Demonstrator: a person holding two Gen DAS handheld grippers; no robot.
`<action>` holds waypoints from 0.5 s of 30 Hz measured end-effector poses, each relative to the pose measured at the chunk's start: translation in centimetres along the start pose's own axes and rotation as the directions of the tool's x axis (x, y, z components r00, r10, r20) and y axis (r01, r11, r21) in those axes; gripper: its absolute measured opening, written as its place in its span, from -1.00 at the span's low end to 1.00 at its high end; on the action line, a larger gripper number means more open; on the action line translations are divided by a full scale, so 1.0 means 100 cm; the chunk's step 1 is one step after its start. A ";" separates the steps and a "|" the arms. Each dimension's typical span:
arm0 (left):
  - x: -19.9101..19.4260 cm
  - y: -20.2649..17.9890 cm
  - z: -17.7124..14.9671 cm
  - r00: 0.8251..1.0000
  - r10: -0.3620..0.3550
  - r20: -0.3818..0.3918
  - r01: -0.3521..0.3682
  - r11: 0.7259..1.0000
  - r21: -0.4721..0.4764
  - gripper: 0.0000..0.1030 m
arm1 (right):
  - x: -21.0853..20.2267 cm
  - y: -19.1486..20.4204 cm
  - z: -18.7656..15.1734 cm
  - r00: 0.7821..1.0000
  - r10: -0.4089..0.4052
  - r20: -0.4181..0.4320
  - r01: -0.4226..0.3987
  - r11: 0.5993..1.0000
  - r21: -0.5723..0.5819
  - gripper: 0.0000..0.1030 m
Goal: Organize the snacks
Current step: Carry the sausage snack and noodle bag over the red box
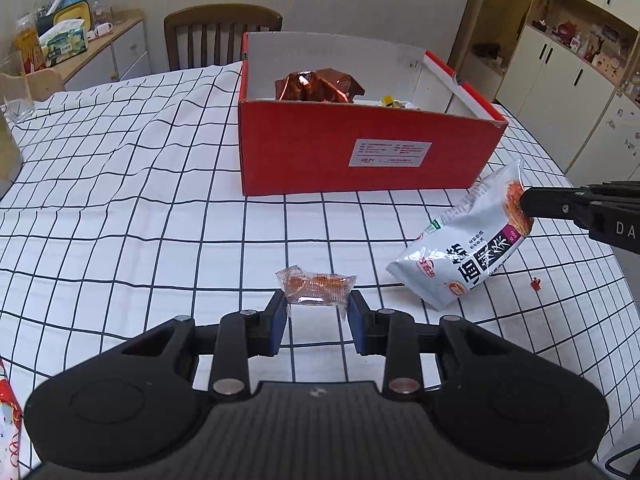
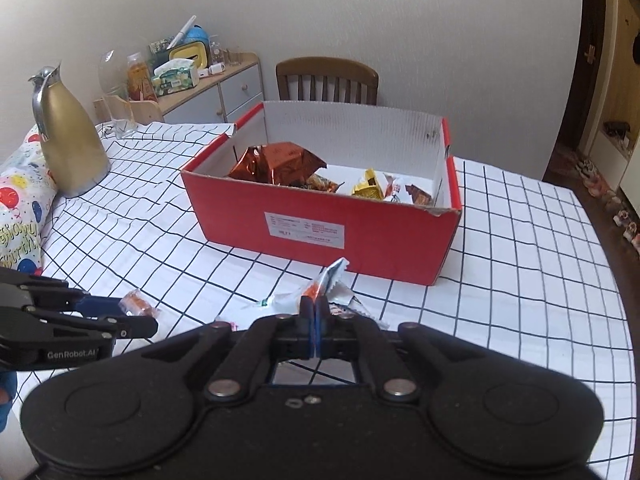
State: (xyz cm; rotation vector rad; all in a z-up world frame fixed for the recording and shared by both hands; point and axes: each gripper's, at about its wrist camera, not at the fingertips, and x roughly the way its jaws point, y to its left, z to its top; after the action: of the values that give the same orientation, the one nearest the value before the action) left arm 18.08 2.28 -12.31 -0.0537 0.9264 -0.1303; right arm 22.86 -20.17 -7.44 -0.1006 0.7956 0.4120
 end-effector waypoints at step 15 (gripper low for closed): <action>-0.020 -0.020 0.025 0.999 -0.012 0.050 0.010 0.999 0.043 -0.39 | -0.036 -0.006 0.018 0.995 -0.004 0.104 0.005 1.000 -0.012 -1.00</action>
State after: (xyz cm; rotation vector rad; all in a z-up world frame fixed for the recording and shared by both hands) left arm 18.76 0.53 -9.03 -0.0222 0.8734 -0.1582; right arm 22.09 -21.45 -3.69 -0.0914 0.6903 0.4141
